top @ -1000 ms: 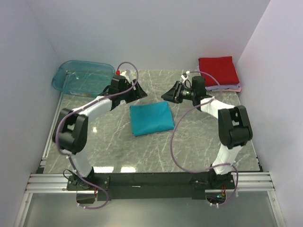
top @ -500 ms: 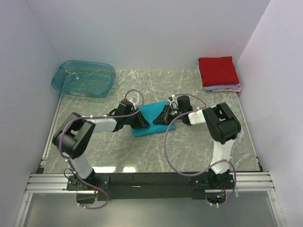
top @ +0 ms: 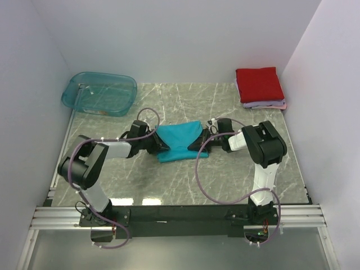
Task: Fold and stack the t-shirts
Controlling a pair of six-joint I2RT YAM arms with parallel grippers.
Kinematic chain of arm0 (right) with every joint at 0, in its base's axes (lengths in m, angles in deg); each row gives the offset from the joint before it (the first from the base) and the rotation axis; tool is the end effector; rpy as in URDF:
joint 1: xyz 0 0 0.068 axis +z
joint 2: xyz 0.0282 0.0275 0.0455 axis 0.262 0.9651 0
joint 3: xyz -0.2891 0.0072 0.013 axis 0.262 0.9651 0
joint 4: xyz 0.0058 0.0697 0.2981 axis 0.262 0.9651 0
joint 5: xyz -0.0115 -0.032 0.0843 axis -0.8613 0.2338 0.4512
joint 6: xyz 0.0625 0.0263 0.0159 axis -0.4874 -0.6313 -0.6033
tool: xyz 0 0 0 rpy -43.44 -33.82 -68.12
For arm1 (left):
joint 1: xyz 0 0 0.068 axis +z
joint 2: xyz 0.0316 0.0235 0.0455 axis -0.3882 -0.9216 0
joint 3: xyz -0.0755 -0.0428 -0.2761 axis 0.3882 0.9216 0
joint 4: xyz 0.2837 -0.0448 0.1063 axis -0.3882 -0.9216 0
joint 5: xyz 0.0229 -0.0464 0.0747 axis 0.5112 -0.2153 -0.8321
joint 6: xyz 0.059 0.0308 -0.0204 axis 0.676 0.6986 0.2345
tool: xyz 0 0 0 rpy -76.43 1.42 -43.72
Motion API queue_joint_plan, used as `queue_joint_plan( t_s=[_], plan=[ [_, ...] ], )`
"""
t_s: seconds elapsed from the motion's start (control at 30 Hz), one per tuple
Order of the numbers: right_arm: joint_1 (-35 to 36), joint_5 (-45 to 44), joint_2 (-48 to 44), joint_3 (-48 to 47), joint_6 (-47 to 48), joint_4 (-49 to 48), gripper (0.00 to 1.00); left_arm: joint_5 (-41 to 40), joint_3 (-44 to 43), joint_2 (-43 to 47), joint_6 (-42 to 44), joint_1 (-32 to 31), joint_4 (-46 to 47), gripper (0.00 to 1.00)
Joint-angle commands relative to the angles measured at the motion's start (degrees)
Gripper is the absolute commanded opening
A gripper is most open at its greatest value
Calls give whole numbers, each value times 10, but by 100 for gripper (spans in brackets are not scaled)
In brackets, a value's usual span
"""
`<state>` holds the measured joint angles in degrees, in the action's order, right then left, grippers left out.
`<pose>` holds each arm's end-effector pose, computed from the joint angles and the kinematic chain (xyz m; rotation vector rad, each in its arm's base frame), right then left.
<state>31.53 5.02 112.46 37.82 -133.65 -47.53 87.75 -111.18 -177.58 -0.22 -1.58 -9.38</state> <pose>0.3537 0.1506 0.0464 0.2708 2.4806 1.6411 0.3223 -0.1703 0.0940 -0.5058 2.4882 -1.1216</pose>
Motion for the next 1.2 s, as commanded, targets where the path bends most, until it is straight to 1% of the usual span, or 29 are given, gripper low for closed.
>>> queue_joint_plan(
  t_s=[0.0, 0.1, 0.17, 0.33, 0.4, 0.47, 0.57, 0.7, 0.73, 0.87, 0.97, 1.17],
  plan=[
    [-6, -19, -52, 1, 35, 34, 11, -35, -16, 55, 36, 4, -38, 22],
    [-8, -20, -73, -20, 34, 33, 11, -52, -52, 61, 59, 10, -59, 22],
    [-10, -27, -69, -34, 28, 28, 11, -48, -74, 42, 62, 19, -57, 22],
    [-28, -34, -10, -54, 12, 15, 11, -41, -110, -28, 63, 39, -44, 22],
    [-44, -33, 15, -43, 0, -18, 11, -40, -122, -62, 62, 44, -41, 22],
    [-57, -31, 28, -43, -5, -25, 11, -47, -127, -85, 63, 52, -42, 21],
    [-68, -32, 39, -42, 18, -3, 11, -48, -122, -91, 66, 62, -43, 21],
    [-77, -31, 7, -42, 33, 13, 11, -45, -122, -58, 70, 76, -48, 22],
    [-77, -32, -14, -49, 37, 17, 11, -47, -124, -49, 74, 79, -50, 23],
    [-76, -34, -45, -93, 47, 58, 11, -66, -152, -15, 104, 79, -68, 24],
    [-76, -31, -37, -130, 36, 58, 11, -69, -171, -34, 110, 79, -70, 23],
    [-77, -35, 37, -190, 12, 45, 11, -69, -219, -110, 117, 83, -82, 22]
  ],
)
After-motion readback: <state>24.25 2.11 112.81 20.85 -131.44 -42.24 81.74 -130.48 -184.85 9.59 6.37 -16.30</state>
